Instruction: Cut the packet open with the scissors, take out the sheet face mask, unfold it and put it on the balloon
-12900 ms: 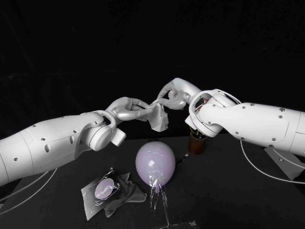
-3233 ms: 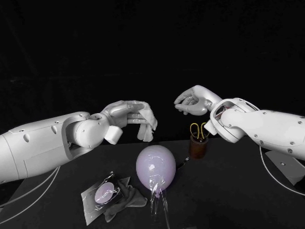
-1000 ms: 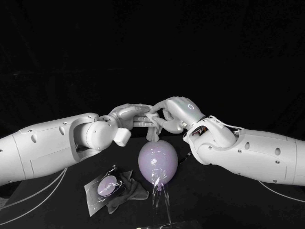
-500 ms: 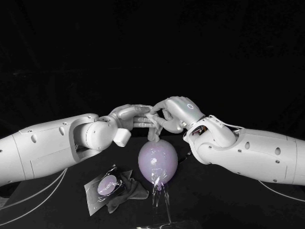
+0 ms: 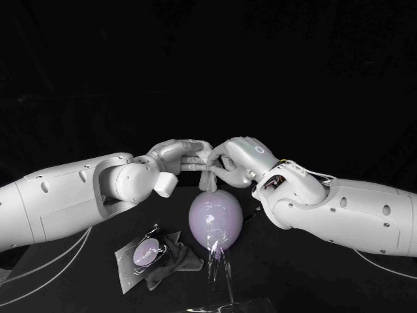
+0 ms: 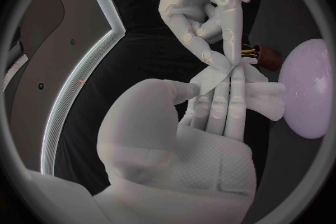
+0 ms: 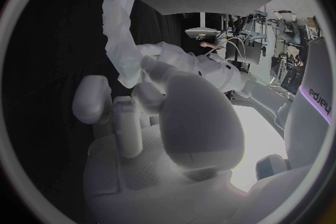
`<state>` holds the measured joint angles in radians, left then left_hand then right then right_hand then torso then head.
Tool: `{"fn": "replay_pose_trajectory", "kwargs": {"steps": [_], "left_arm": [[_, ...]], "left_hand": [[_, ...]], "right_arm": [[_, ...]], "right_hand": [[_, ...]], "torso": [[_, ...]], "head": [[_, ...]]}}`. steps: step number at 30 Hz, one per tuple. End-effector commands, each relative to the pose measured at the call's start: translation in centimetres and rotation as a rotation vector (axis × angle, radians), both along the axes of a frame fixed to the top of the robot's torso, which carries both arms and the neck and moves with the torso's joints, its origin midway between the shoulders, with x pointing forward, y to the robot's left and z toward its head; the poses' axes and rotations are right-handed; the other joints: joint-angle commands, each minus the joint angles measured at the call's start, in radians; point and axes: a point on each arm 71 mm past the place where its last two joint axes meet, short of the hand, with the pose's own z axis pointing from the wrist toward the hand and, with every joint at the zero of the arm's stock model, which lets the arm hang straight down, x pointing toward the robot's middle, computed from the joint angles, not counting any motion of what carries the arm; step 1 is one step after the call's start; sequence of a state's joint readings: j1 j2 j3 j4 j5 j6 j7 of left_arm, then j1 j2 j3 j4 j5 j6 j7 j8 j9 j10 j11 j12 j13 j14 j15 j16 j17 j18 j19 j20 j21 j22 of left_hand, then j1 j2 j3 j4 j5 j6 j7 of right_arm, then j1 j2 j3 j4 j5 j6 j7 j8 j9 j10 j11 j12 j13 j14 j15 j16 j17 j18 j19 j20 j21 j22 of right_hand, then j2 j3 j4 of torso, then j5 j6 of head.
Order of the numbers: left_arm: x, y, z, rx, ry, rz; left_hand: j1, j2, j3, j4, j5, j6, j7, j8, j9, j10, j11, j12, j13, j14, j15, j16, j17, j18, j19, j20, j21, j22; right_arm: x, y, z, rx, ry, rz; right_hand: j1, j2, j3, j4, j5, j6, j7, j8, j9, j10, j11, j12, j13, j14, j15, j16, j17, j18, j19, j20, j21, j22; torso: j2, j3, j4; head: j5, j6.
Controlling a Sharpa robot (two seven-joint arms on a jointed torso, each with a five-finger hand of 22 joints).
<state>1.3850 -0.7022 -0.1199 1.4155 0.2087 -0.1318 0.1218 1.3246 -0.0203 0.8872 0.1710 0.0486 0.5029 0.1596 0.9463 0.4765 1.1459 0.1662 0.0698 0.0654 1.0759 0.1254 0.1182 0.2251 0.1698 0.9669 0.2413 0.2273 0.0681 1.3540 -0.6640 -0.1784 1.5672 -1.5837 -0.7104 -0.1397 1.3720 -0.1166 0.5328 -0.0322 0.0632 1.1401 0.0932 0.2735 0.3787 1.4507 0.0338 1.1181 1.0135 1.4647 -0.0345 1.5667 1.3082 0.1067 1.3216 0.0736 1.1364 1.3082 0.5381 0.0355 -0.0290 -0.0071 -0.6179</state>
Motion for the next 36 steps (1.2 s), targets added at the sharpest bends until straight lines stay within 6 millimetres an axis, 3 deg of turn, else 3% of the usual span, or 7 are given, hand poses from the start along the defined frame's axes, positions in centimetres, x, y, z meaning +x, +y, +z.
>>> {"fn": "replay_pose_trajectory", "kwargs": {"steps": [1,11,23,36], "left_arm": [[0.1,-0.1,0.4,-0.029,-0.021,-0.005],[0.2,0.1,0.4,-0.029,-0.022,-0.001],[0.1,0.2,0.3,-0.030,-0.020,-0.003],[0.0,-0.1,0.3,-0.031,-0.016,-0.012]], "left_hand": [[-0.003,0.005,0.001,-0.006,0.000,0.006,0.072,0.007,0.139,0.003,0.000,-0.002,-0.001,0.006,-0.001,0.002,0.000,0.016,0.006,-0.002,-0.004,0.001],[-0.003,0.005,0.001,-0.006,0.000,0.006,0.072,0.007,0.139,0.003,0.000,-0.002,-0.001,0.006,-0.001,0.002,0.000,0.016,0.006,-0.002,-0.004,0.001],[-0.002,0.005,0.001,-0.007,0.000,0.006,0.072,0.007,0.139,0.004,-0.001,-0.002,-0.001,0.007,-0.002,0.002,0.000,0.016,0.006,-0.002,-0.004,0.001],[-0.001,0.005,0.001,-0.009,0.000,0.006,0.071,0.008,0.138,0.005,-0.001,-0.002,-0.001,0.008,-0.002,0.002,0.000,0.016,0.007,-0.003,-0.004,0.001]], "right_arm": [[-0.4,0.2,-0.3,-0.035,0.027,0.026],[-1.1,-0.6,-0.2,-0.024,0.042,0.027],[-1.4,-3.4,1.4,0.216,-0.089,-0.029],[0.2,-2.4,1.0,0.183,-0.096,-0.060]], "right_hand": [[-0.006,0.006,0.006,-0.003,0.000,-0.003,-0.003,0.008,0.008,0.099,-0.021,0.411,0.520,0.106,-0.010,0.004,0.263,-0.010,0.001,-0.006,0.005,0.013],[-0.012,0.005,0.015,-0.007,-0.004,-0.008,-0.005,0.020,0.020,0.100,-0.023,0.411,0.521,0.106,-0.011,0.004,0.263,-0.010,0.001,-0.008,0.006,0.016],[-0.030,0.012,0.018,-0.002,-0.002,-0.064,0.006,0.015,0.037,0.091,-0.014,0.393,0.507,0.106,-0.006,0.004,0.263,-0.007,-0.011,-0.005,-0.012,0.011],[-0.064,-0.010,0.003,0.023,-0.013,-0.121,0.025,-0.025,0.029,0.071,0.004,0.357,0.480,0.096,0.010,-0.009,0.237,0.000,-0.042,0.009,-0.058,-0.007]], "torso": [[0.000,0.0000,-0.0007],[-0.001,-0.0003,-0.0004],[0.000,0.0008,-0.0004],[0.001,-0.0010,0.0010]], "head": [[0.001,-0.002],[0.001,-0.001],[0.003,0.003],[0.000,-0.002]]}}
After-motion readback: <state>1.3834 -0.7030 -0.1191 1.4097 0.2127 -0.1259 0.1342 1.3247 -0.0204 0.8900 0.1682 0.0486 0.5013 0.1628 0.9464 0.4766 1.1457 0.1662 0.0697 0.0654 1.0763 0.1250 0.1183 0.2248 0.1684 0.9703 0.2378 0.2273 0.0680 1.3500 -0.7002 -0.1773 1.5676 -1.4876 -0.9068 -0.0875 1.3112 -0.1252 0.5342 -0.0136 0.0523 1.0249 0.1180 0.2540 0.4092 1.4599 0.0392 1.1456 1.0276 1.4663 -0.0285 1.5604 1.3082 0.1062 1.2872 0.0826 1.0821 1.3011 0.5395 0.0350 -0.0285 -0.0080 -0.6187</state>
